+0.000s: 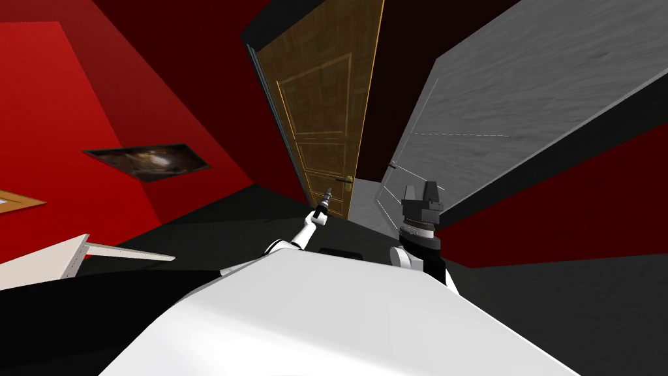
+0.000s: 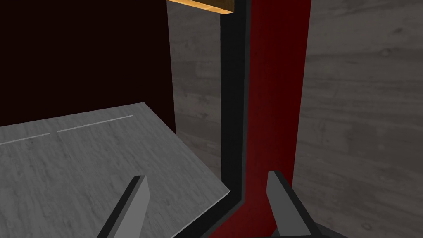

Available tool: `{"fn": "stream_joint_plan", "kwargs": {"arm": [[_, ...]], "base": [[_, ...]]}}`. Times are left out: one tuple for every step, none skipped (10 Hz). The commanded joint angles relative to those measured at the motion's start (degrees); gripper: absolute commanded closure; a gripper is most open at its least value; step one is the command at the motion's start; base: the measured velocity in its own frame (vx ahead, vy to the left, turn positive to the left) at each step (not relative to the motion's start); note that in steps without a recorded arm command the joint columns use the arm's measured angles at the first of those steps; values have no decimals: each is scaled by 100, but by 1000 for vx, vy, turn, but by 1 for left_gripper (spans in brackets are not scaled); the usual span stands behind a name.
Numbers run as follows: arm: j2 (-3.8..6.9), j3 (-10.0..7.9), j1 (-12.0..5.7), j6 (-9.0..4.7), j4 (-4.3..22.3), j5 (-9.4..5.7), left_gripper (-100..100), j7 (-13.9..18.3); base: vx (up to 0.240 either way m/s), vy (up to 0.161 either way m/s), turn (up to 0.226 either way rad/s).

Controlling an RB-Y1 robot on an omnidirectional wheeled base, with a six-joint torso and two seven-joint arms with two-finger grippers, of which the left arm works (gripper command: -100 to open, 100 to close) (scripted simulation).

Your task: Push the door open

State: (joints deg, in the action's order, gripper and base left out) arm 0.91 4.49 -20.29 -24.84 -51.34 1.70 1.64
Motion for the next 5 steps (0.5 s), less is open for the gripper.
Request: {"fn": "stream_joint_plan", "kwargs": {"arm": [[-45,16,-126,-35,235,-13,-100,21],[-72,27,-191,-38,343,-20,-100,33],[-98,37,-249,-40,439,-26,-100,44],[-124,46,-306,-42,535,-32,-100,54],[-150,56,-364,-45,630,-38,-100,65]], "base": [[84,-20,-14],[85,-13,-14],[90,-8,-13],[87,-2,-12],[86,-1,-12]]}}
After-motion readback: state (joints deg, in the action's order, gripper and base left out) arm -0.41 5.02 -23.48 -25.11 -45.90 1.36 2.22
